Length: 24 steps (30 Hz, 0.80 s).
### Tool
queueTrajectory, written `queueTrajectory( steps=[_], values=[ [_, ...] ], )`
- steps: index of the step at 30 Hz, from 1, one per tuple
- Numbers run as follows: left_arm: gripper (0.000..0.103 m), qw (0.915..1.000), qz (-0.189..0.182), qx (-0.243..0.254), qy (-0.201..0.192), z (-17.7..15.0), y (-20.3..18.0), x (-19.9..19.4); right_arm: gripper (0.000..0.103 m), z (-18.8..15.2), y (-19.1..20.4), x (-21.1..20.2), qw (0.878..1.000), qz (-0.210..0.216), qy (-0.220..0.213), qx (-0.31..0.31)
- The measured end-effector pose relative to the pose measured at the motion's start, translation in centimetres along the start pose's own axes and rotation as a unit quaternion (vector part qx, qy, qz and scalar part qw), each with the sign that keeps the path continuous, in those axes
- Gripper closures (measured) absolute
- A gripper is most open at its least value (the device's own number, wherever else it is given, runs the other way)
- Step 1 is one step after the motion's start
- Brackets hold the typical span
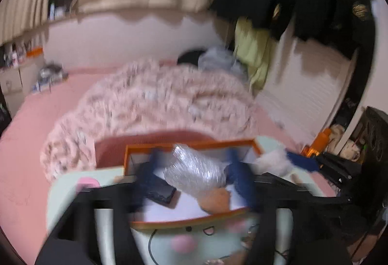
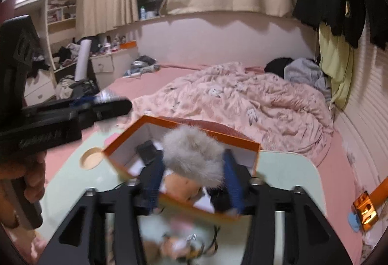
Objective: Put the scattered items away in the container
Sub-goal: 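Release the wrapped item into the box with the left gripper while the right drops the pompom, then return both grippers to the table and approach the bead bracelet and figurine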
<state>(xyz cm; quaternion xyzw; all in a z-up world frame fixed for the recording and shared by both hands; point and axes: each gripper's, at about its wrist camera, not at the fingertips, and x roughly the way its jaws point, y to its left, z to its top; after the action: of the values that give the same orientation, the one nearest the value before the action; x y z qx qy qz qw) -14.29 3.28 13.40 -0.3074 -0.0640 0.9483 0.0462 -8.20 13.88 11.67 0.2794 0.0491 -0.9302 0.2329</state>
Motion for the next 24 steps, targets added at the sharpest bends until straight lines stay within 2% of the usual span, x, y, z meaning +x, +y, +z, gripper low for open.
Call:
queueTrajectory(
  steps=[2,6,10,15,20,24],
  values=[
    [0.008,0.9989,0.038,-0.015,0.022,-0.5,0.8,1.9,0.034,-0.1,-0.8,1.5,1.0,-0.012,0.007,0.019],
    [0.008,0.9987,0.045,-0.01,0.023,-1.9,1.3,2.5,0.034,-0.7,-2.6,1.1,0.998,-0.005,-0.008,0.067],
    [0.008,0.999,0.038,-0.017,0.014,-1.9,1.4,1.3,0.034,-0.9,-3.2,0.1,0.997,-0.005,-0.008,0.08],
    [0.008,0.9997,0.011,-0.022,-0.002,-2.6,0.9,-2.3,0.034,-2.6,-2.4,-2.3,0.998,-0.003,0.008,0.055],
    [0.008,0.9988,0.024,0.028,0.033,-8.6,-0.5,-4.6,0.034,-9.1,-1.4,-4.1,0.997,-0.004,0.065,0.032],
    [0.008,0.9966,0.054,0.024,0.057,-13.8,-0.5,-4.9,0.034,-12.8,-0.8,-4.5,0.994,-0.018,0.102,0.023]
  ],
)
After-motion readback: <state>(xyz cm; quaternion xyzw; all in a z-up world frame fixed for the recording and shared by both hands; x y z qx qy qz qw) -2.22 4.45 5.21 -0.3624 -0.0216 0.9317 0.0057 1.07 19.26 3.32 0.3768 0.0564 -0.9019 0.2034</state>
